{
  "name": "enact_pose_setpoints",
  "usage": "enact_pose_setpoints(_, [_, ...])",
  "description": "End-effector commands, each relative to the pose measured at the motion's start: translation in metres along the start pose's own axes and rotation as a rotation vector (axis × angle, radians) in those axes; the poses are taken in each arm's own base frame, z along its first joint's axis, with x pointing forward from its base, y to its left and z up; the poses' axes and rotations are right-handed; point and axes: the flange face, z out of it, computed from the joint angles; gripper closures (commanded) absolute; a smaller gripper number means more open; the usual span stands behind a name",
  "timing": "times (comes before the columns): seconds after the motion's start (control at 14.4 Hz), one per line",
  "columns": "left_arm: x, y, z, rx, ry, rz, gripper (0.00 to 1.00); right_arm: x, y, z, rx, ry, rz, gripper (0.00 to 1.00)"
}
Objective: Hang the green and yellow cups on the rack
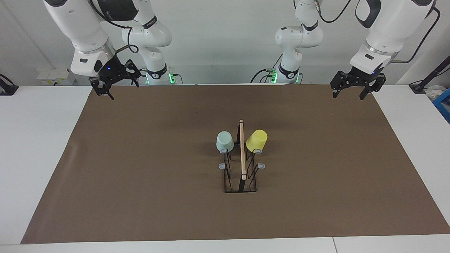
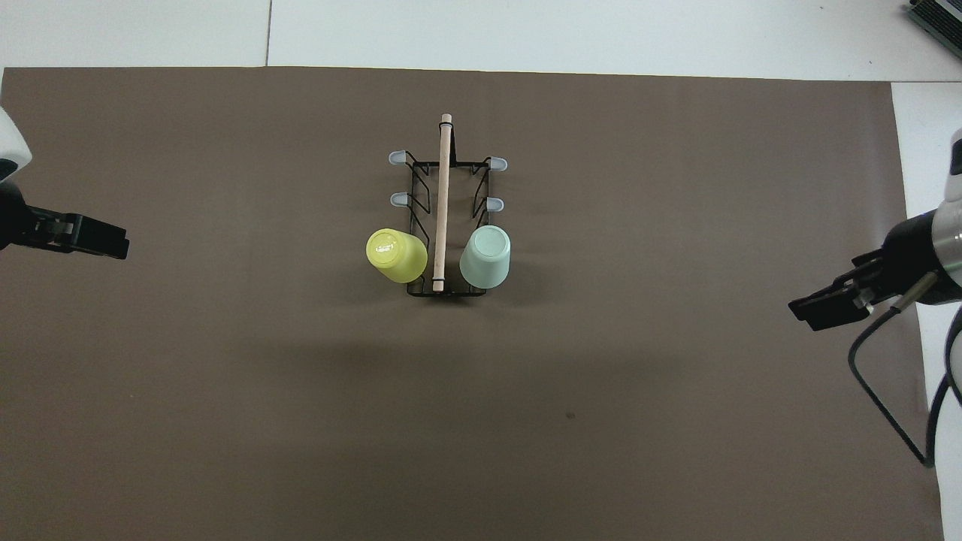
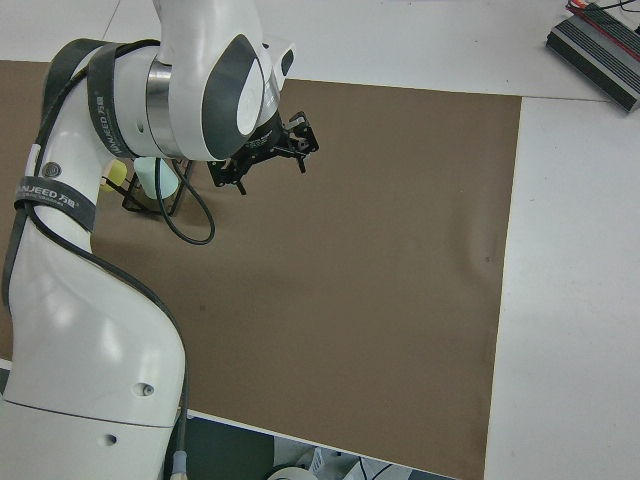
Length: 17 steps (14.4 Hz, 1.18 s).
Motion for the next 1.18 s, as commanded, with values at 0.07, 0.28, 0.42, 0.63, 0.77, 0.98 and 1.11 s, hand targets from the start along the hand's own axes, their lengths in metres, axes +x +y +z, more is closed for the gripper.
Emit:
enact_pose_setpoints(0.07, [-0.004,-0.004,0.000,-0.010,-0.002,0.006,0.00,0.010,-0.016,-0.008,-0.025,-0.015,0.121,0.00])
enact_pose_setpoints(0.28, [-0.006,-0.013,0.000,-0.011,-0.002,-0.011,0.00,0.015,-0.029,-0.008,-0.023,-0.025,0.112,0.00])
enact_pose_setpoints(0.42, [-0.005,-0.013,0.000,-0.012,-0.001,-0.009,0.00,0.015,-0.027,-0.008,-0.022,-0.016,0.146,0.00])
enact_pose_setpoints(0.63, [-0.005,-0.013,0.000,-0.012,-0.001,-0.009,0.00,0.025,-0.025,0.008,-0.009,-0.048,0.183,0.00])
enact_pose_setpoints(0.77, [-0.005,-0.013,0.000,-0.012,-0.001,-0.009,0.00,0.030,-0.017,-0.007,-0.021,-0.023,0.193,0.00])
enact_pose_setpoints(0.98, [-0.005,-0.012,0.000,-0.013,-0.002,-0.008,0.00,0.033,-0.013,-0.001,-0.016,-0.038,0.199,0.00])
enact_pose_setpoints(1.11, [-0.005,-0.012,0.000,-0.012,-0.001,-0.008,0.00,0.039,-0.005,0.005,-0.021,-0.049,0.208,0.00])
